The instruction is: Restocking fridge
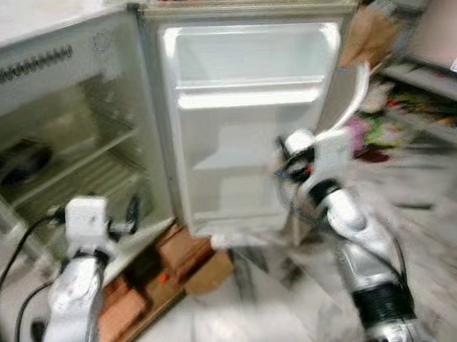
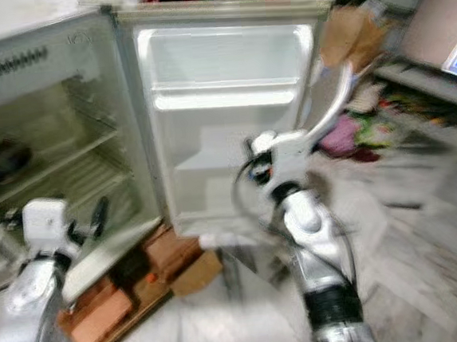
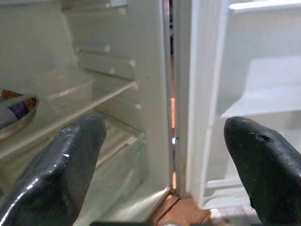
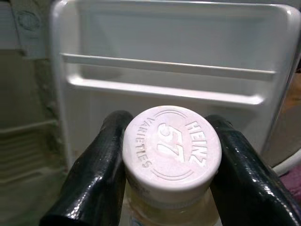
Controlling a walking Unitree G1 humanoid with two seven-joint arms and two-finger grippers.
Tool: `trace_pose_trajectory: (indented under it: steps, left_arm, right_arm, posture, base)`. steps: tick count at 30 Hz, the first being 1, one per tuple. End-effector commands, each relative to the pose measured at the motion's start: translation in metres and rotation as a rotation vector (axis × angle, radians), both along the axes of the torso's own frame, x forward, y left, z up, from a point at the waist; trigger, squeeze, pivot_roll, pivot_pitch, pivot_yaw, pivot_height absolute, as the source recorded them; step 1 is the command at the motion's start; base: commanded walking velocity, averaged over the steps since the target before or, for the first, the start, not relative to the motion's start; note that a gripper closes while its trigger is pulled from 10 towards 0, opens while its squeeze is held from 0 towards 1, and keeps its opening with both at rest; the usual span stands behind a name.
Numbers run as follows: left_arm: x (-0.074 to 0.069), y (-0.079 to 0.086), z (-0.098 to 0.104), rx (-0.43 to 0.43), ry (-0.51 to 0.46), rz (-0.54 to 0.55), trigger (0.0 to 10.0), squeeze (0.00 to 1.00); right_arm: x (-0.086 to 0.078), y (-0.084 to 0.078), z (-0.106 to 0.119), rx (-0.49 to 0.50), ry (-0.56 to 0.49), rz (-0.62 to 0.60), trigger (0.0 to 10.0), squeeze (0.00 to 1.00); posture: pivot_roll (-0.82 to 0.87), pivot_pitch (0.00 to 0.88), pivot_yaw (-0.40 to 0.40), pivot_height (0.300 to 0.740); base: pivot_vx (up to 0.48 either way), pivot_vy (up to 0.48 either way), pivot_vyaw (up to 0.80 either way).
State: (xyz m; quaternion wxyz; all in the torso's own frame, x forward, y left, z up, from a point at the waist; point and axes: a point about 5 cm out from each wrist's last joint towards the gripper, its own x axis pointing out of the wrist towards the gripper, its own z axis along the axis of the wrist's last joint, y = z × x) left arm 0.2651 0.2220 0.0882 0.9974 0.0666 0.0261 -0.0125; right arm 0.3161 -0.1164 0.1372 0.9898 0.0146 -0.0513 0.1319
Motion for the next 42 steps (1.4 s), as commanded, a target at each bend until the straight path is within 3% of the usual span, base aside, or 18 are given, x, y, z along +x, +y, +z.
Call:
trace_pose_trajectory:
  steps: [1,12,17,28,42]
  left_arm:
    - [0.004,-0.01,0.005,-0.01,-0.022,-0.041,10.0,0.0]
    - [0.005,-0.014,0.007,0.016,-0.039,-0.058,10.0,0.0]
    - [0.007,-0.021,0.012,-0.024,-0.06,-0.111,10.0,0.0]
    - [0.005,-0.025,0.014,-0.039,-0.073,-0.149,10.0,0.0]
    - [0.006,-0.032,0.015,-0.047,-0.078,-0.167,10.0,0.0]
  right_arm:
    - [0.003,-0.012,0.013,-0.006,-0.055,-0.036,10.0,0.0]
    - [0.003,-0.014,0.016,-0.043,-0.089,-0.068,10.0,0.0]
    - [0.007,-0.018,0.027,-0.064,-0.148,-0.119,10.0,0.0]
    - [0.013,-0.031,0.037,-0.145,-0.213,-0.247,10.0,0.0]
    - [0.017,-0.028,0.055,-0.183,-0.306,-0.25,10.0,0.0]
  posture:
    - [0.14,0.0,-0.056,0.74]
    - [0.14,0.0,-0.055,0.74]
    - [0.14,0.0,-0.053,0.74]
    - [0.14,0.0,-0.053,0.74]
    - [0.14,0.0,-0.056,0.74]
  base:
    - [0.0,0.382,-0.8]
    - [0.0,0.191,-0.15]
    - [0.0,0.0,0.0]
    - [0.397,0.0,0.0]
    - [0.412,0.0,0.0]
